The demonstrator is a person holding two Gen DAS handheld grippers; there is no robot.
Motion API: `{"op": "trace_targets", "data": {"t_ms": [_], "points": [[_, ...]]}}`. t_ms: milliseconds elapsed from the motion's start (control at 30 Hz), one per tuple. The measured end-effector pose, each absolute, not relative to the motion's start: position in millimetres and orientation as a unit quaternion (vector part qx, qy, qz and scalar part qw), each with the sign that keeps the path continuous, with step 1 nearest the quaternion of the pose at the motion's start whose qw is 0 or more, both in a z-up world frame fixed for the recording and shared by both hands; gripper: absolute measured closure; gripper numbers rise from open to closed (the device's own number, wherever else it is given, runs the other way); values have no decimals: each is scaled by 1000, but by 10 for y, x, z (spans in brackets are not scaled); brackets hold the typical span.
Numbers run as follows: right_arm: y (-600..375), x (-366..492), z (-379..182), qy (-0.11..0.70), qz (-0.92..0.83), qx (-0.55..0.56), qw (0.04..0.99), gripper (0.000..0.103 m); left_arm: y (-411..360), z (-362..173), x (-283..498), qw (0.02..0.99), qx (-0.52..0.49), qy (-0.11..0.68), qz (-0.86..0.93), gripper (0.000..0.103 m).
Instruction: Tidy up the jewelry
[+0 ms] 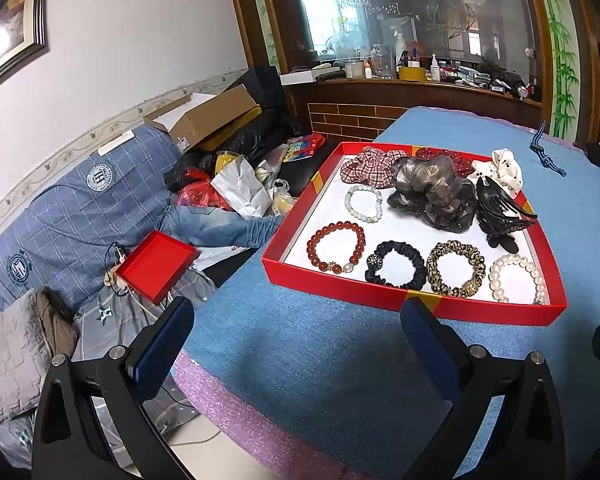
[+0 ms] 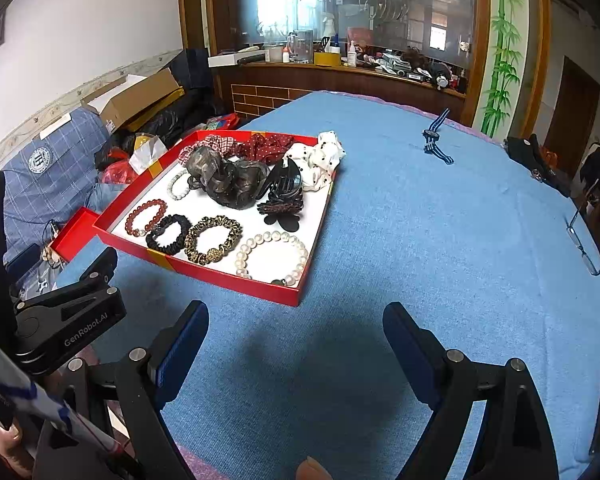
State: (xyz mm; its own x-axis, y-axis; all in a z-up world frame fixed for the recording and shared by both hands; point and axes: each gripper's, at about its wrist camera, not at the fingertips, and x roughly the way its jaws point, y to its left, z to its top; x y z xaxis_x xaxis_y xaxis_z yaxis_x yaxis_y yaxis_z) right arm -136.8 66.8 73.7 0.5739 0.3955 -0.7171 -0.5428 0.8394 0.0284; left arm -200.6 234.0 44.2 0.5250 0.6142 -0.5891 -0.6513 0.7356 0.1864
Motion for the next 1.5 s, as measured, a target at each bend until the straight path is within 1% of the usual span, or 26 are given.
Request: {"op": "trace_targets", "data": {"t_ms": [1500], "points": [[703, -1426, 730, 379, 268, -98, 880, 11, 2354, 476, -2081, 873, -25, 324, 365, 0]]}}
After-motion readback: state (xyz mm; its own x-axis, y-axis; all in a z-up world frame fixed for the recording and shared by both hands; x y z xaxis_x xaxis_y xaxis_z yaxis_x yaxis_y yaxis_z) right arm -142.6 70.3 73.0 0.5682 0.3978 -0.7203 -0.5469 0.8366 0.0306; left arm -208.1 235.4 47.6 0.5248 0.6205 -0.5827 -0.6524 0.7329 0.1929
